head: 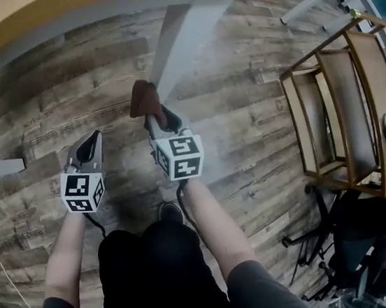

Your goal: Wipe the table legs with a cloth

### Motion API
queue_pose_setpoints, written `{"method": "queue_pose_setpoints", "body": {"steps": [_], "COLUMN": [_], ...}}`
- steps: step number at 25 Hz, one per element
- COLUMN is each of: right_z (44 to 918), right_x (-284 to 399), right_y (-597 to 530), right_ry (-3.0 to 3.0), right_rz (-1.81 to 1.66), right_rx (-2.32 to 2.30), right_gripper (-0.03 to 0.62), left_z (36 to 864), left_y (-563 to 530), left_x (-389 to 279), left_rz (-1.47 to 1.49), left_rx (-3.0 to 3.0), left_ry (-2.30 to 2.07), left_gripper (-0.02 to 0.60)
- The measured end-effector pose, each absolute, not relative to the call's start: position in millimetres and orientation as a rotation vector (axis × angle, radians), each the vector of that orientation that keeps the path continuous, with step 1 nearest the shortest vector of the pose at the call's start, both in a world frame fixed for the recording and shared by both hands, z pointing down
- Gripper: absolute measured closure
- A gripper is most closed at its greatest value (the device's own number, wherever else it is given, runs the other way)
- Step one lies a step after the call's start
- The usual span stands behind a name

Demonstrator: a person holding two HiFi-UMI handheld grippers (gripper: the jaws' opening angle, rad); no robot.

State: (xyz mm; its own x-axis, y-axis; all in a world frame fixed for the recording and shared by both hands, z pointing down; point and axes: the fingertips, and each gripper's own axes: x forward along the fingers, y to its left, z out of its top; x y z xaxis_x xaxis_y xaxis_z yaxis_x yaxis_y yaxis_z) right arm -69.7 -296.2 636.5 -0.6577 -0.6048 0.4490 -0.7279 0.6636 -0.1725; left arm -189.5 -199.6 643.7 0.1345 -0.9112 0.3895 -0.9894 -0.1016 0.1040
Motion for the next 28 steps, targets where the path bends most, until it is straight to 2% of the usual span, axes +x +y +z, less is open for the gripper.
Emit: {"method": "queue_pose_setpoints", "body": {"steps": [9,20,28], "right_z": [725.7,832.5,837.8], "right_x": [-78.2,-68.8,-61.7], "right_y": [-308.6,-299.6,-287.6], "right_ry": [-2.541,-2.363,-2.360], "right_rz": [0.448,0.569,0.546], "right_rx": [1.003,0.968,0.931], "right_gripper": [0.508,0.508,0.507], "left_z": [729.2,775.4,774.3], "left_y": [-214.1,-230.1,-232.2], "left_x": [-192.3,-174.5,-173.4], "left_rz": [0.343,0.375,0.398], "left_rx": [2.148,2.212,2.219], "left_ry": [-1.820,-1.747,-1.705], "left_gripper": [0.563,0.563,0.563]}}
